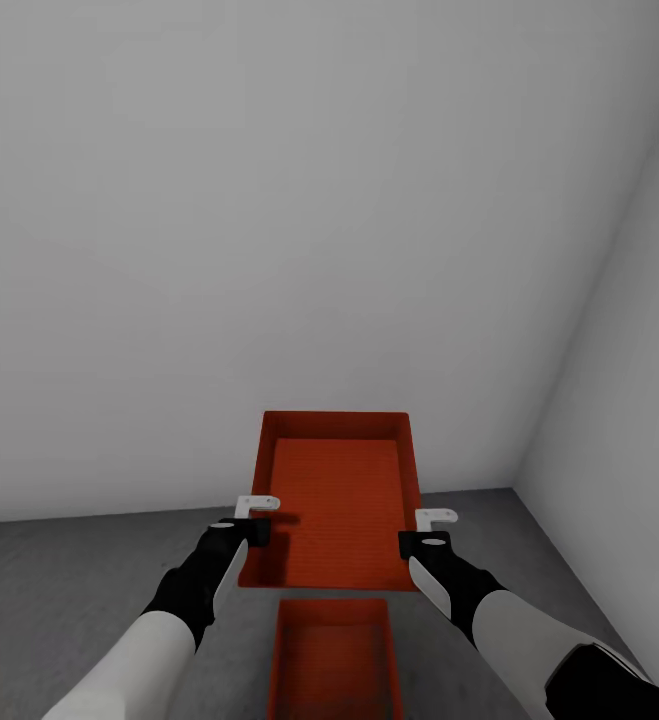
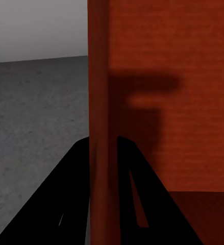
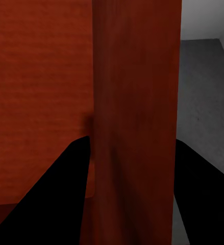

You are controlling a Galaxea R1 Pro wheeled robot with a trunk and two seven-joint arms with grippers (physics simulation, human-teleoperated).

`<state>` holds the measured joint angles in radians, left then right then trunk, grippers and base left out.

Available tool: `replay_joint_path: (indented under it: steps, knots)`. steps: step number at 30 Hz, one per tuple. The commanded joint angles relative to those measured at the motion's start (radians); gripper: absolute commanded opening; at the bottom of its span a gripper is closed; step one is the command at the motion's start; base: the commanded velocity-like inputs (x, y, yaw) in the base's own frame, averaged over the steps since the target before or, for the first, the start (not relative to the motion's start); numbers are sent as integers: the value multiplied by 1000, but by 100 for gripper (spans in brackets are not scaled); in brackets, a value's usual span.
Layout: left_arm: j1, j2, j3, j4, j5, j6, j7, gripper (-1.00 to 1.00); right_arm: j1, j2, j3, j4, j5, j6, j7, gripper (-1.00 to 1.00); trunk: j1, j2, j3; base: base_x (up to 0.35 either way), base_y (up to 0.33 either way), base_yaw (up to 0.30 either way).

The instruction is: Move the two storage containers from the living room to the garage. In the garage, place one container on the floor and stack the other container on top of it (either order is fine).

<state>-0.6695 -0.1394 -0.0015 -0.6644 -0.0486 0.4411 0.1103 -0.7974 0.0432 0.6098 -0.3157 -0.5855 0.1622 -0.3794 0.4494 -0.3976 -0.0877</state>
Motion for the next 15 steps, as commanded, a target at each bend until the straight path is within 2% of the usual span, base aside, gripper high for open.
replay_joint_path:
  steps: [1, 15]
  knots:
    - [0, -2, -3, -2, -37, 8, 32, -100, -2, 4, -5, 0, 0, 8, -9, -100, 1, -2, -2, 0, 0, 0]
    - [0, -2, -3, -1, -37, 8, 32, -100, -2, 3, -5, 1, 0, 8, -9, -100, 1, -2, -5, 0, 0, 0]
